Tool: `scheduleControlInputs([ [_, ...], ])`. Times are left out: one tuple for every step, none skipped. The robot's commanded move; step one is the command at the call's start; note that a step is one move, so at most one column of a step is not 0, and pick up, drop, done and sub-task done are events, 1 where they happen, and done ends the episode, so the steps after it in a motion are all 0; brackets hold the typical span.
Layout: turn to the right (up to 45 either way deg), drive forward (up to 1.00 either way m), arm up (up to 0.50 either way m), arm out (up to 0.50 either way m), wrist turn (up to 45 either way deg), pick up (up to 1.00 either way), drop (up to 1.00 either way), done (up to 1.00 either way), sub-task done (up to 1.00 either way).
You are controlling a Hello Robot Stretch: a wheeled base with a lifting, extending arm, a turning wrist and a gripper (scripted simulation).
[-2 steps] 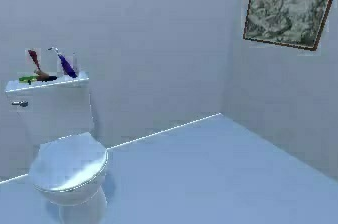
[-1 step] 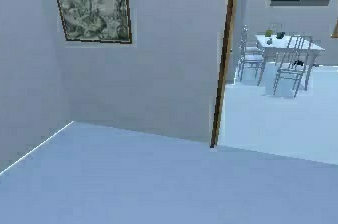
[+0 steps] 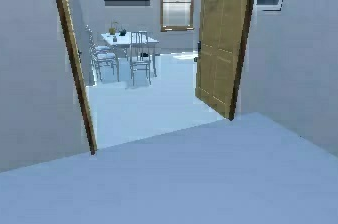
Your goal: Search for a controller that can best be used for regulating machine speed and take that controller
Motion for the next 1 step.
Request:
scheduleControlInputs([
  [0.0,1.00,0.00,0.00,0.0,0.00,0.00,0.00,0.00],
])
